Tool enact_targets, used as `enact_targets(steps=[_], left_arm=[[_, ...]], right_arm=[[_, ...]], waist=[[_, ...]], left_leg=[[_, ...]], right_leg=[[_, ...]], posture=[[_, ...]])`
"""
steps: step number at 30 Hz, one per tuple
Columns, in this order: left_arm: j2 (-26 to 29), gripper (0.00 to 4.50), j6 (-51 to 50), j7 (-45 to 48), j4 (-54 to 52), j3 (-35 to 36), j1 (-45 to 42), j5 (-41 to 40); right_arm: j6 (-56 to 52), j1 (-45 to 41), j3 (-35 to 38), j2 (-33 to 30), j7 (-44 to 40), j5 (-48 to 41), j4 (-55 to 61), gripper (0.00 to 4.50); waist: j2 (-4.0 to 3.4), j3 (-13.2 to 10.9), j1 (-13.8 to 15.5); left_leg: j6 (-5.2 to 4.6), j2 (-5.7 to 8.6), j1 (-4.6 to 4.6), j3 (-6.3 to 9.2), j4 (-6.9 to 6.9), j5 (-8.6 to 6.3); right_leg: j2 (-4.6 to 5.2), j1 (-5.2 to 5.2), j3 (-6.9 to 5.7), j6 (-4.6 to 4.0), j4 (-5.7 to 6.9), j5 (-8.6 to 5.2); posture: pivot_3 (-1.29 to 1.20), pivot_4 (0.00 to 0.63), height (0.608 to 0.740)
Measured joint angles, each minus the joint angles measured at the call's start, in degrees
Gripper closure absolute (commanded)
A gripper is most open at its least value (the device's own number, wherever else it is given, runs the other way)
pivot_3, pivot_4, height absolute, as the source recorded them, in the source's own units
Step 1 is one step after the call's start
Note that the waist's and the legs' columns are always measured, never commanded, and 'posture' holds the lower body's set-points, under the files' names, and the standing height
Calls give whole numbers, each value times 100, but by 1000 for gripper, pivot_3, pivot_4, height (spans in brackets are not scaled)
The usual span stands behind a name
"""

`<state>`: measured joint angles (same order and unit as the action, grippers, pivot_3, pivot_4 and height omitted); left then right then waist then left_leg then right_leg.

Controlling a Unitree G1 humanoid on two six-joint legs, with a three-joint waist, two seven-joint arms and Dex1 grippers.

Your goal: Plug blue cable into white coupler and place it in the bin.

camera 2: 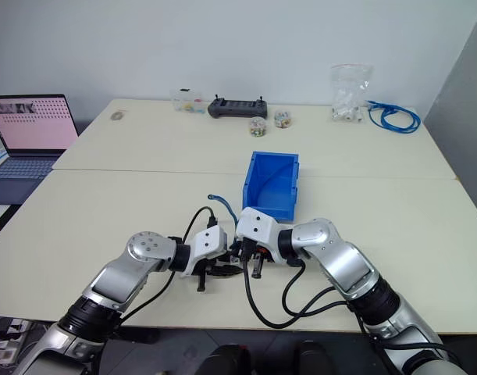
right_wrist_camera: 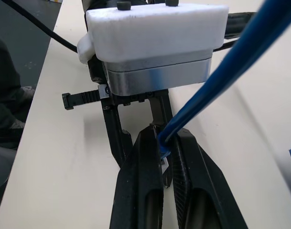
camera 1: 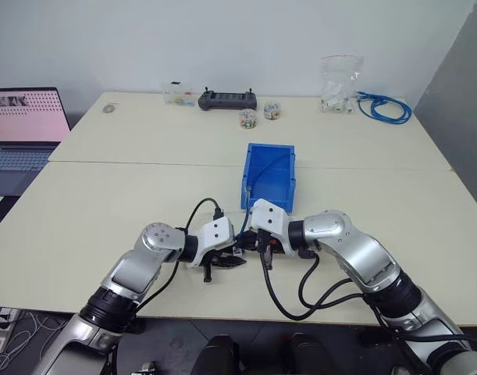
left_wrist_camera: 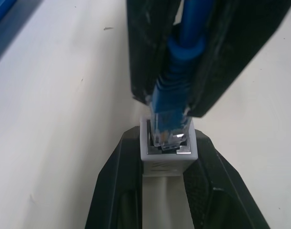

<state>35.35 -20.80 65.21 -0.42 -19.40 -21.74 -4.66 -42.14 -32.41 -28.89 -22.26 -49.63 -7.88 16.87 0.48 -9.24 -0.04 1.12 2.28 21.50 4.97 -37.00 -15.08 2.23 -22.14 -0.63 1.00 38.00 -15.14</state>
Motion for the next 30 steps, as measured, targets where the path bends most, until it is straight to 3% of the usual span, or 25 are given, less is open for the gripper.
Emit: enact_targets(steps=[17,30], left_arm=[[-232,3710,30,-50,310,-19,-171,67],[-292,3710,28,-102,344,-15,-105,82]], right_arm=[[-659,54,-125,257,523,78,192,4500],[-137,202,4,359,313,-18,-390,4500]], waist=[[3,26,0],[-13,86,-13]], left_leg=[[0,1,-8,3,2,0],[-6,0,-72,5,24,-6]], right_leg=[[1,8,-1,3,-3,-2],[4,48,0,15,-28,-23]], posture=[[0,150,740],[0,150,740]])
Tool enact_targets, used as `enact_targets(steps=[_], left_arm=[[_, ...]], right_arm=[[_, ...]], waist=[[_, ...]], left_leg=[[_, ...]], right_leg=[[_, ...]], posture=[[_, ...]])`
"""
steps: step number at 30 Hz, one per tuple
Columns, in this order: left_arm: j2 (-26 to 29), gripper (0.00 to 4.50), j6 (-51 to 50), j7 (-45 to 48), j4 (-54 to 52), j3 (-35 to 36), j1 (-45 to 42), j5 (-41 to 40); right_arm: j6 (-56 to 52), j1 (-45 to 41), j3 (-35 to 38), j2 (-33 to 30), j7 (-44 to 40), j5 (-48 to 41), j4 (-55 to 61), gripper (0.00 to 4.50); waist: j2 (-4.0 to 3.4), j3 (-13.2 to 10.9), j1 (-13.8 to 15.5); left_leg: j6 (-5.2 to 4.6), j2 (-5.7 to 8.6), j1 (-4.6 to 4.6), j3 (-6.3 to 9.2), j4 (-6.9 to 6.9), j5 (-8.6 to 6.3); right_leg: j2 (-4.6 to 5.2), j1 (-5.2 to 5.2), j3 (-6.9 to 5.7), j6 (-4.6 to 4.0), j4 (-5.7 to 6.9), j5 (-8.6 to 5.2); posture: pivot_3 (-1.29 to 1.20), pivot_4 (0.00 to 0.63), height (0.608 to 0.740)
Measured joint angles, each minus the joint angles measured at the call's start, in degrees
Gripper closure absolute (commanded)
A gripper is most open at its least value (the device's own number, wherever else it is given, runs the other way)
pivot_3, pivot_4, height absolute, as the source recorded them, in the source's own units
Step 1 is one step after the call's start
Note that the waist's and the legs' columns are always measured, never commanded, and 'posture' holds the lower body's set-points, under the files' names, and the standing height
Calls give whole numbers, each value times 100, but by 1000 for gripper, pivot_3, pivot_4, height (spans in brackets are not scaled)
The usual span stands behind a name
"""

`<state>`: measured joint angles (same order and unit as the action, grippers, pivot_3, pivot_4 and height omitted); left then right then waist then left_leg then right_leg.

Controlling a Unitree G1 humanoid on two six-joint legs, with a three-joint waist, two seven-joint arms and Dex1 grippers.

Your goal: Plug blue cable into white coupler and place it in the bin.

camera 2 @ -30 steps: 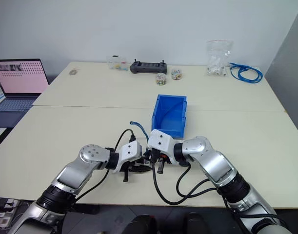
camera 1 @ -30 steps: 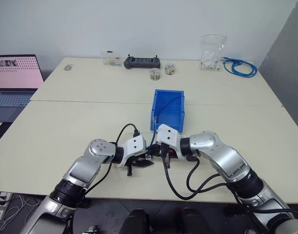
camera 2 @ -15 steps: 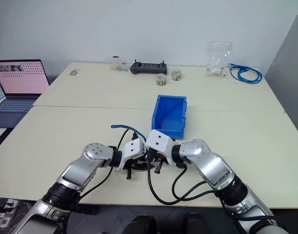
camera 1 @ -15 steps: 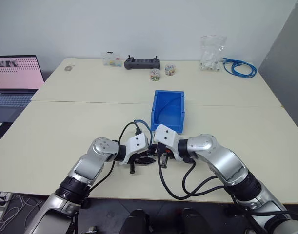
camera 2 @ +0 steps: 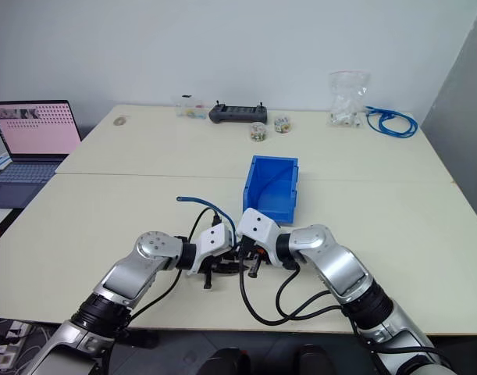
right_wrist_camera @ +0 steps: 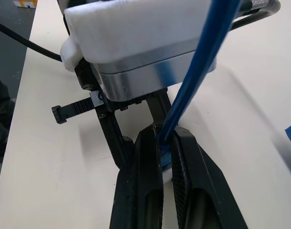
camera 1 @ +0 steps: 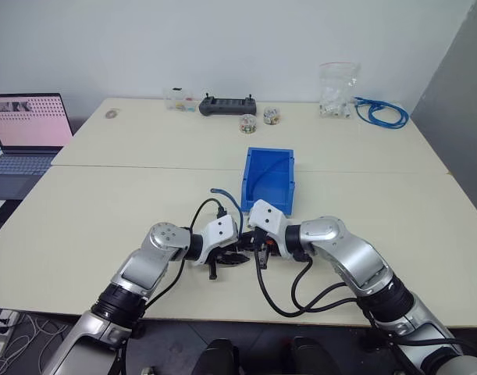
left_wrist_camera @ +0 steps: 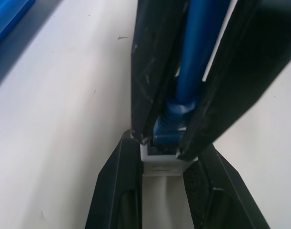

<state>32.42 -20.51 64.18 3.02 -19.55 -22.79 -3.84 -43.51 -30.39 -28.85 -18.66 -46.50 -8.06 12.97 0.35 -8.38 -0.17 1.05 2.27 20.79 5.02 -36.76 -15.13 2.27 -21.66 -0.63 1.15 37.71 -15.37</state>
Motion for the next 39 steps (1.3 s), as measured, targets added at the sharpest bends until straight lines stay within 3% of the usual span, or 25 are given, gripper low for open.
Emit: enact_targets(steps=[1,2,10,13,17,20,26,32,36,39], left_arm=[[4,3710,11,-9,-11,12,19,0],[5,3149,1,-15,-39,74,79,-30],[44,1512,347,-100,-293,422,605,-313],[59,904,402,-300,-359,794,866,-513],[309,904,186,-504,-570,1514,1174,-851],[435,904,-77,-532,-988,1835,1267,-1170],[433,904,-535,-637,-1502,1977,1023,-1585],[433,849,-634,-889,-1666,1961,462,-1583],[356,849,-524,-1142,-1563,1887,110,-1394],[294,849,-517,-1266,-1421,1861,-46,-1349]], right_arm=[[10,13,37,19,-1,-17,-28,4500],[36,36,137,50,-3,-77,-64,4500],[-219,99,751,106,166,-507,16,4500],[-438,24,1172,86,308,-721,263,4500],[-922,-291,1937,92,436,-1206,457,4500],[-1196,-1074,2566,63,449,-1613,81,4500],[-389,-2495,2256,-233,-43,-1223,-2234,4500],[1560,-4091,1110,81,-708,192,-5905,2796],[2364,-4646,953,342,-966,677,-7277,1945],[2645,-4909,994,408,-1133,740,-7686,1184]], waist=[[0,0,-4],[0,0,-12],[12,-49,-26],[27,-69,-43],[29,-93,-101],[24,-122,-132],[27,-131,-146],[30,-142,-187],[29,-142,-176],[29,-142,-175]], left_leg=[[0,-1,0,0,0,0],[0,-2,2,0,0,0],[1,-5,32,0,4,0],[2,-8,78,1,-3,1],[5,-11,115,9,-7,2],[4,-4,121,5,-10,2],[3,-4,120,-9,-7,2],[4,-7,128,-43,-5,4],[30,-8,175,-37,-11,18],[35,-5,206,-37,-17,19]], right_leg=[[0,2,0,0,0,0],[0,3,1,0,1,0],[0,-14,4,-2,8,1],[-2,-66,4,-4,27,2],[-7,-101,-1,-35,34,20],[-1,-103,1,-37,30,23],[-2,-103,4,-39,29,24],[-6,-137,15,-42,48,26],[-4,-169,22,-43,44,27],[0,-196,24,-43,40,27]], posture=[[0,150,740],[0,150,740],[0,150,740],[0,150,740],[0,150,740],[0,150,740],[0,150,740],[0,150,740],[0,150,740],[0,150,740]])
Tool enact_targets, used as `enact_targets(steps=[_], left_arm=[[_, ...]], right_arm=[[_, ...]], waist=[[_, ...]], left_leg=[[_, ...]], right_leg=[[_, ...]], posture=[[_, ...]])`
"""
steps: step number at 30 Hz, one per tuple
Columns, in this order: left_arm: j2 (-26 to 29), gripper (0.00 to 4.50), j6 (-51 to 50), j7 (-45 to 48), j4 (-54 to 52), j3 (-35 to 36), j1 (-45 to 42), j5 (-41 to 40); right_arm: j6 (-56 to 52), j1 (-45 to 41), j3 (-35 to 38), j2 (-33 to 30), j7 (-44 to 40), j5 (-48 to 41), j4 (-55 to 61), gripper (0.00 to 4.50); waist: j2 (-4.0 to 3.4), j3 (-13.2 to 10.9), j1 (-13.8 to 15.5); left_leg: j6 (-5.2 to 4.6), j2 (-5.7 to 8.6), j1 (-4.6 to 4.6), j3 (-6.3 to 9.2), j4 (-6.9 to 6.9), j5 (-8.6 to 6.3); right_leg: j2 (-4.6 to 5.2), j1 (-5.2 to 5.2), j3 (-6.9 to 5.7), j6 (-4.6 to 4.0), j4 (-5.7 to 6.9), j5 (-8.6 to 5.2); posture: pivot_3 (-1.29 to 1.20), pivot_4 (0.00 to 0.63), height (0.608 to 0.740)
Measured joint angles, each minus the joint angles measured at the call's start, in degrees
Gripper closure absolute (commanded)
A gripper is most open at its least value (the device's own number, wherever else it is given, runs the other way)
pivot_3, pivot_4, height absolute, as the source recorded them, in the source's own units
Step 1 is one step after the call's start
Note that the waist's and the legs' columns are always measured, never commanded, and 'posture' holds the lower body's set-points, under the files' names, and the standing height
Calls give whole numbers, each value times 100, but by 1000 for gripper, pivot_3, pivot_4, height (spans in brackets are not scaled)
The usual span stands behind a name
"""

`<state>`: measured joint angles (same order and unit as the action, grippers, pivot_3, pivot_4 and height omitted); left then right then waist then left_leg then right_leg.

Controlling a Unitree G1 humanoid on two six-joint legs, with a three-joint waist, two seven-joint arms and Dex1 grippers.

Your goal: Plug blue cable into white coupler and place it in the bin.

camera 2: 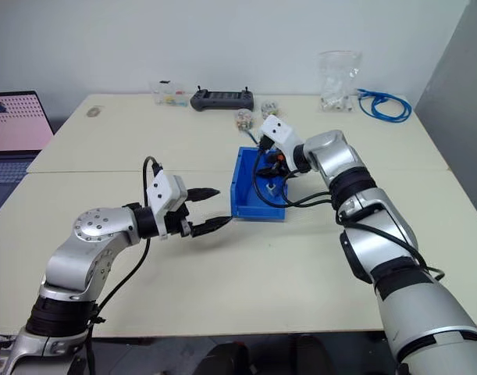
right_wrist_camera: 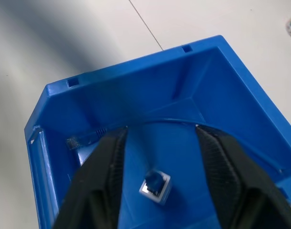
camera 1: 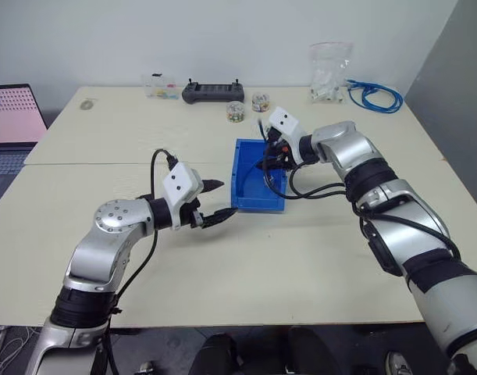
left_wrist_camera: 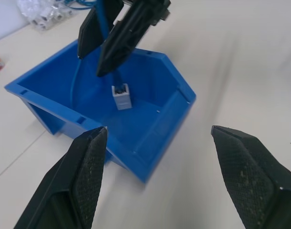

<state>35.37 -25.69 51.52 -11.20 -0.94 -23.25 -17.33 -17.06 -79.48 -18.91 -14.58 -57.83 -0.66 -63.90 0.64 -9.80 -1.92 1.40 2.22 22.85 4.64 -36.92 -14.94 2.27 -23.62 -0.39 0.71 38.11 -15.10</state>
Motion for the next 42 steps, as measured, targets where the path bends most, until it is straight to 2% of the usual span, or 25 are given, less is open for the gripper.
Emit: enact_targets(steps=[4,5,12,19,23,28,33,36,38,42], left_arm=[[-185,849,15,-242,299,4,-116,72],[-192,849,19,-277,353,4,-119,80],[-335,849,238,-465,803,-13,-352,237],[-480,849,238,-587,875,-117,-560,302],[-492,849,201,-657,798,-99,-464,299],[-475,849,102,-751,730,-76,-396,286],[-380,849,53,-830,731,86,-329,266],[-294,849,-36,-818,707,198,-204,172],[-237,849,-96,-817,690,315,-78,112],[-117,849,-165,-885,627,534,63,65]], right_arm=[[104,-193,412,-90,-133,-69,-85,108],[105,-239,500,-120,-134,-86,-87,27],[286,-550,1343,-197,821,-212,-439,27],[881,-542,1420,105,1345,-52,-520,27],[1122,-503,1794,-269,1931,-103,-520,27],[967,-288,2418,-990,1983,-487,-322,27],[393,653,2436,-1781,1327,-522,753,27],[-228,2022,2334,-2269,564,-734,2319,27],[-917,3168,2318,-2538,133,-1089,3842,27],[-1823,4183,2391,-2584,-58,-1761,5734,27]], waist=[[-1,-1,16],[-1,-1,16],[-1,-1,10],[-1,-1,4],[-1,-1,54],[1,-2,40],[1,-2,18],[1,-2,10],[0,-2,5],[-4,-7,-27]], left_leg=[[2,4,7,2,0,0],[2,4,7,2,0,0],[3,2,2,5,-2,1],[5,2,3,-10,-7,2],[11,7,4,-6,-12,8],[8,5,2,-9,-12,8],[-9,2,2,-14,-12,-2],[-14,1,0,-13,-12,-4],[-16,0,1,-12,-12,-5],[-18,-4,-21,-13,-18,-5]], right_leg=[[6,-3,-1,0,-4,0],[6,-3,-1,0,-3,0],[3,-3,-3,-6,9,4],[4,-22,15,-6,44,4],[5,-21,12,-6,51,4],[4,-20,14,-6,57,4],[2,-19,15,-6,61,4],[2,-13,12,-5,60,3],[1,-17,12,-5,66,3],[-5,-10,11,-4,87,3]], posture=[[0,150,740],[0,150,740],[0,150,740],[0,150,740],[0,150,740],[0,150,740],[0,150,740],[0,150,740],[0,150,740],[0,150,740]])
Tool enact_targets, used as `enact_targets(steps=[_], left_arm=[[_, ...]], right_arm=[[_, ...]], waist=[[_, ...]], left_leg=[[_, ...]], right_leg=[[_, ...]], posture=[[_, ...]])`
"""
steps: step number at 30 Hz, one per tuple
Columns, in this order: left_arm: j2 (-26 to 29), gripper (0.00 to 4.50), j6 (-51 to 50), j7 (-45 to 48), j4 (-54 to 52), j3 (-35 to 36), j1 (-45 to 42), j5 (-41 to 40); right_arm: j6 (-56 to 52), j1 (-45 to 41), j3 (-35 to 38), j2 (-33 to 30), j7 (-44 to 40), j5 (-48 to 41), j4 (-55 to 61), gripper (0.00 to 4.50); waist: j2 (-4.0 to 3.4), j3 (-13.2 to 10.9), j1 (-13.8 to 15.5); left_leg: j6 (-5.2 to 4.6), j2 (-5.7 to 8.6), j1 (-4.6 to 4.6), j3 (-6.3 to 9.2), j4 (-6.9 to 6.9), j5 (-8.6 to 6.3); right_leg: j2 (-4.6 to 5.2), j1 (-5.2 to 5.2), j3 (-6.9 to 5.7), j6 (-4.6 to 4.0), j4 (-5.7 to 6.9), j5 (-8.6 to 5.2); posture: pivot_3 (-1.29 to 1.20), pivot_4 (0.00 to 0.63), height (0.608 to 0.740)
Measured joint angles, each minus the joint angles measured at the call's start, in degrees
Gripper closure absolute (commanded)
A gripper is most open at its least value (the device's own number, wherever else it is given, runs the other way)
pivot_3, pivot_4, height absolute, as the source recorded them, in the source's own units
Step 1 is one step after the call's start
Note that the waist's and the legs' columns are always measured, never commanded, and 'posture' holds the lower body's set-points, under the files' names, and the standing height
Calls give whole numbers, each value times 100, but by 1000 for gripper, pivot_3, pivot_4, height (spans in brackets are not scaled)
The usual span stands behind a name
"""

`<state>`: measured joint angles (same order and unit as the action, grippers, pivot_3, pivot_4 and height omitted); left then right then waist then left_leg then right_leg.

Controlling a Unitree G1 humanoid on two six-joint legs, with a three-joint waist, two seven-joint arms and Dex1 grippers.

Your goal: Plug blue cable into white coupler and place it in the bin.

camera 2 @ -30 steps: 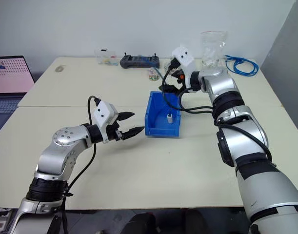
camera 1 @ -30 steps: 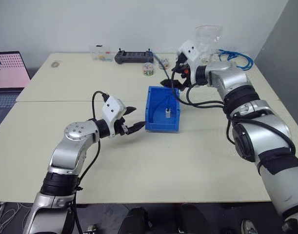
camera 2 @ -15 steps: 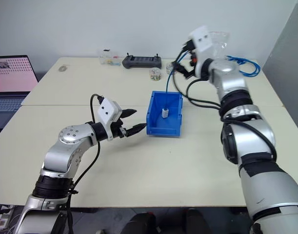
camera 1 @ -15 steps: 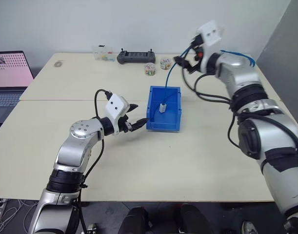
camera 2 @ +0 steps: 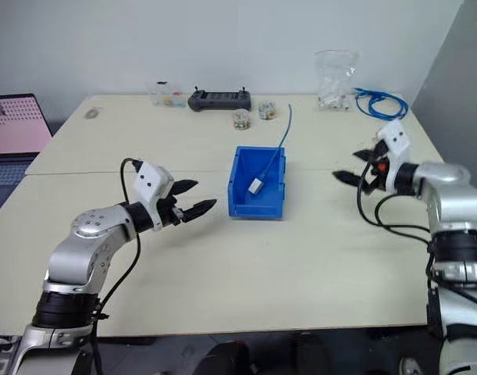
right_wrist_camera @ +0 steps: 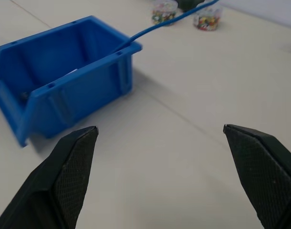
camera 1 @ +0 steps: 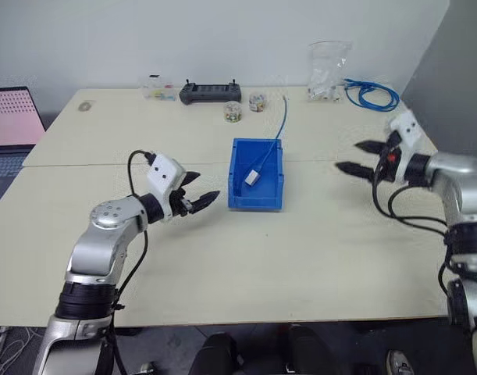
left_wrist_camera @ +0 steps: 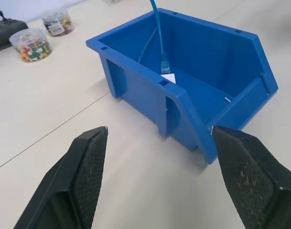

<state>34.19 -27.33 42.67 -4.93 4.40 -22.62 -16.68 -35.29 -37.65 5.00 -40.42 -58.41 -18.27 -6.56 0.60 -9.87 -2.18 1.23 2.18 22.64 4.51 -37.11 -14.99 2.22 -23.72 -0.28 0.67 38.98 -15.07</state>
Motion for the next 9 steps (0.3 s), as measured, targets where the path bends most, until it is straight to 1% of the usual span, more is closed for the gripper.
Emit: enact_targets(steps=[1,5,9], left_arm=[[58,849,-9,-44,-38,83,59,-7],[303,849,-100,19,-198,378,409,-141],[426,849,-307,88,-398,498,676,-318]], right_arm=[[-156,243,35,2,-31,-200,548,27],[-545,1015,119,-11,-21,-775,1885,27],[-636,1368,104,-20,31,-951,2340,27]], waist=[[0,0,4],[6,-3,47],[17,-9,65]], left_leg=[[0,-4,-10,11,-2,0],[1,-2,-46,21,0,0],[1,3,-46,19,-1,0]], right_leg=[[-3,10,-3,1,-1,0],[-4,50,-14,16,-7,-10],[0,51,-12,14,-11,-9]], posture=[[0,150,740],[0,150,740],[0,150,740]])
